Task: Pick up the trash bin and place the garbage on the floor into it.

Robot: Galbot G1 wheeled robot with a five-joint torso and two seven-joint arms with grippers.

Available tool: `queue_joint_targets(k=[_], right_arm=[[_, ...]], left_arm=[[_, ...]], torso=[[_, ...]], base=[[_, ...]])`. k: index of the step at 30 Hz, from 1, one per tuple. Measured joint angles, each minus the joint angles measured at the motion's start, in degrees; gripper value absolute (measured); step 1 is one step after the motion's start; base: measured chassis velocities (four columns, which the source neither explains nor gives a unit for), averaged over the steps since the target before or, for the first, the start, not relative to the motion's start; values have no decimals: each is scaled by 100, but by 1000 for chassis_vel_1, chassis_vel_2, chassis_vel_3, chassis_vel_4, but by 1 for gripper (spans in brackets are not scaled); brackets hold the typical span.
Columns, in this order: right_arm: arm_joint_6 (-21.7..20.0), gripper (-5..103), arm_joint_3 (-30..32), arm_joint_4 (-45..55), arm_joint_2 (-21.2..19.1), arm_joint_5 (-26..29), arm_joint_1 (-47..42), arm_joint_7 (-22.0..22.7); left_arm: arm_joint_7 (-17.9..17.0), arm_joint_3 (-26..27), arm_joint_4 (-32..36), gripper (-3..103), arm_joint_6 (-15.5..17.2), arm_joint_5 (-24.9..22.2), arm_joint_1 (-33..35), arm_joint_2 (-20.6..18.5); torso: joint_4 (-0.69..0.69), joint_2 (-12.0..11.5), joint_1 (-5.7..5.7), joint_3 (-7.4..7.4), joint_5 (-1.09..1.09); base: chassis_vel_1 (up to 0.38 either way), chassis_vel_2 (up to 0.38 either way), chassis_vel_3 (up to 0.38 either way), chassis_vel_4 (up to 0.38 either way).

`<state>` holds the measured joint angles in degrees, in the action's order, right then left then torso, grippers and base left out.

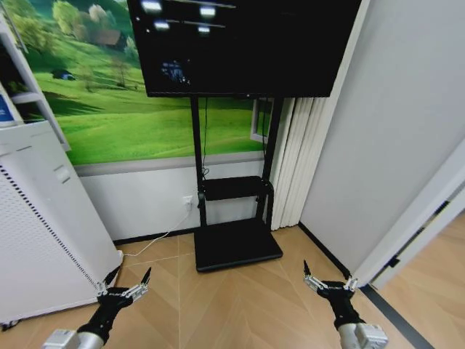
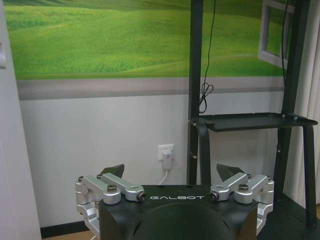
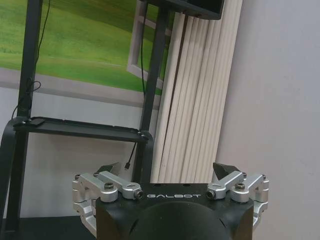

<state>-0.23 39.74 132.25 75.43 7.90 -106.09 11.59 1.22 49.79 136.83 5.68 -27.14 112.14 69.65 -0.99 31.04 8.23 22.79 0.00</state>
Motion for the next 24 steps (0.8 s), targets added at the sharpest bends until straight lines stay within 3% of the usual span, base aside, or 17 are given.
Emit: queue_joint_targets(k=[24], right_arm=[[0,100,0,0,0,0,0,0]], left_arm=[[0,0,0,100,0,0,0,0]], torso=[[-1,504,206,296,0]], base=[[0,0,0,0]])
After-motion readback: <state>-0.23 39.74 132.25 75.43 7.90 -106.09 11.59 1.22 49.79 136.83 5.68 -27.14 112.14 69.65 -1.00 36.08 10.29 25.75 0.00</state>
